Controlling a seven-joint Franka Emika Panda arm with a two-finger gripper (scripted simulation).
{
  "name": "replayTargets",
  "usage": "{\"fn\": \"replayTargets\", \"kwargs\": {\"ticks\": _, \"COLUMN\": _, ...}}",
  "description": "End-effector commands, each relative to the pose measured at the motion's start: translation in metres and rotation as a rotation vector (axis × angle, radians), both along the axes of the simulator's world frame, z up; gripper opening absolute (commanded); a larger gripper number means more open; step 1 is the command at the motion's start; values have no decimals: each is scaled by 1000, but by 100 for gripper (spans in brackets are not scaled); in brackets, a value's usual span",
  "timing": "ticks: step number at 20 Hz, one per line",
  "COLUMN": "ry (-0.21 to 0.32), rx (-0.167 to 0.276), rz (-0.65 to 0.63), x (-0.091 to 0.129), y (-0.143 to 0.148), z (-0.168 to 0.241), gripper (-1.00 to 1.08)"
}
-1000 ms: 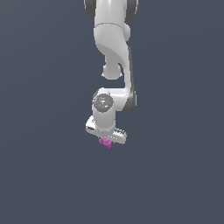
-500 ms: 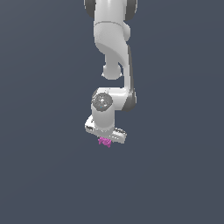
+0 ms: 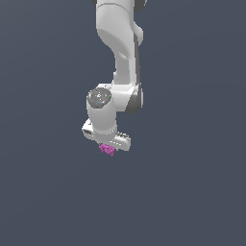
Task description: Pick up the object and move it to a goal position.
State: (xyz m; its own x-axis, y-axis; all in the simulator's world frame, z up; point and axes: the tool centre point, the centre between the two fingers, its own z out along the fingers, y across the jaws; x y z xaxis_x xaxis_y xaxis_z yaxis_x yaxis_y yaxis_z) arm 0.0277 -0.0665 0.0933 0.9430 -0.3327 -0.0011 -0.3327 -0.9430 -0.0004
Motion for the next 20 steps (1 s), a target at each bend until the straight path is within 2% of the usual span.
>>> {"fn": "replayTargets", "kwargs": {"ticks": 1, "ry": -1, "rx": 0, "rz": -1, "x": -3, "y": -15, "z": 22, "gripper": -100}}
{"fn": "replayTargets", "kwargs": {"ticks": 20, "ry": -1, "rx": 0, "rz": -1, "x": -27, "y": -143, "z": 205, "gripper": -100}}
